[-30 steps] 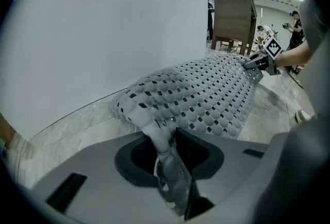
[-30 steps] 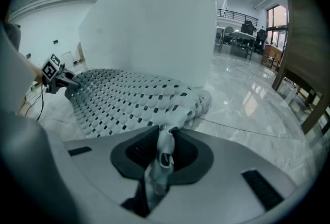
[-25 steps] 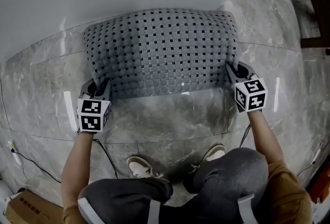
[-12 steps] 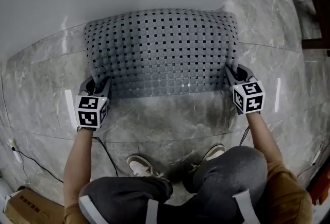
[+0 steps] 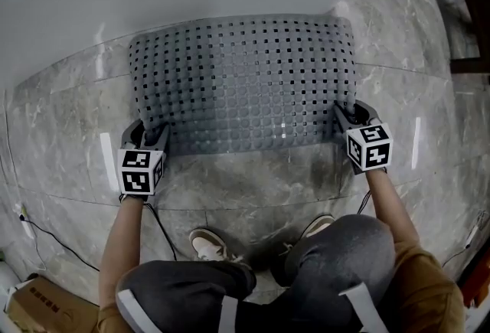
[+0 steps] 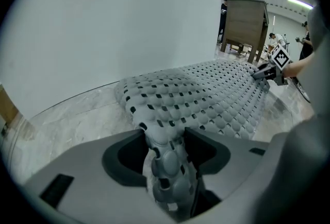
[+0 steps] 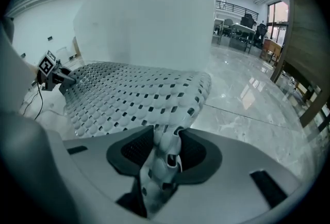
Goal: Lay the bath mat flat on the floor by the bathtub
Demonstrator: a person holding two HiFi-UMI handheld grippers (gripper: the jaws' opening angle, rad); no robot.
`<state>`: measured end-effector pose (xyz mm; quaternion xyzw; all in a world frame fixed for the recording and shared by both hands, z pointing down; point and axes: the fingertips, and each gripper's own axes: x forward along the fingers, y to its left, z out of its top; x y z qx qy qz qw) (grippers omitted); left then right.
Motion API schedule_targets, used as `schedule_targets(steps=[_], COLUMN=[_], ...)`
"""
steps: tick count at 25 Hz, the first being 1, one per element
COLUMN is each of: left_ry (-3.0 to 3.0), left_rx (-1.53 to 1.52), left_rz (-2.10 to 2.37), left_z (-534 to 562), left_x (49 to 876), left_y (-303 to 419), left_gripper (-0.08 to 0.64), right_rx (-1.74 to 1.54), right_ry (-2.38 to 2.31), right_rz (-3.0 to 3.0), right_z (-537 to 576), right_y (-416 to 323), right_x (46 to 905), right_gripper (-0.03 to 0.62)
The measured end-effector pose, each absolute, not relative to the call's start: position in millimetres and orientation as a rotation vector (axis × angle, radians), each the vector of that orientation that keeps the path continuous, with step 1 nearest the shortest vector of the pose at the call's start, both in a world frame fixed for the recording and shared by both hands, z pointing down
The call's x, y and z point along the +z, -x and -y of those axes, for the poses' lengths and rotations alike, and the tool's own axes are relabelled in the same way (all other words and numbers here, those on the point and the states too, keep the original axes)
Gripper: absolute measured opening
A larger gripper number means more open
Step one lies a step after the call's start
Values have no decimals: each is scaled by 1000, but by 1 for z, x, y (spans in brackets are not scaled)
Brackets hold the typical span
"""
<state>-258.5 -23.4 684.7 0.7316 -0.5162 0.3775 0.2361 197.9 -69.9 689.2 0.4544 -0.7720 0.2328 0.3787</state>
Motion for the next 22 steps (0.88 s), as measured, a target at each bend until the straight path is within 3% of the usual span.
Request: schedule_targets(steps=[7, 13, 17, 22], left_ry=[-1953, -2000, -2077, -2094], left_rx=[956, 929, 915, 889], left_rz=[1488, 1532, 1581, 1610], left_z=[22, 26, 29, 32], left_x=[686, 674, 655, 649], left_y=[267, 265, 264, 262], left_gripper=[261, 349, 356, 373], right_rx=[591, 591, 525, 493], right_ry=[-1132, -1167, -1169, -1190], right_rz=[1961, 1965, 1964, 1981], right_z=[71, 73, 74, 76], right_y=[-200, -205, -212, -218], right_x=[688, 676, 663, 654], right_gripper=[153, 220, 261, 261])
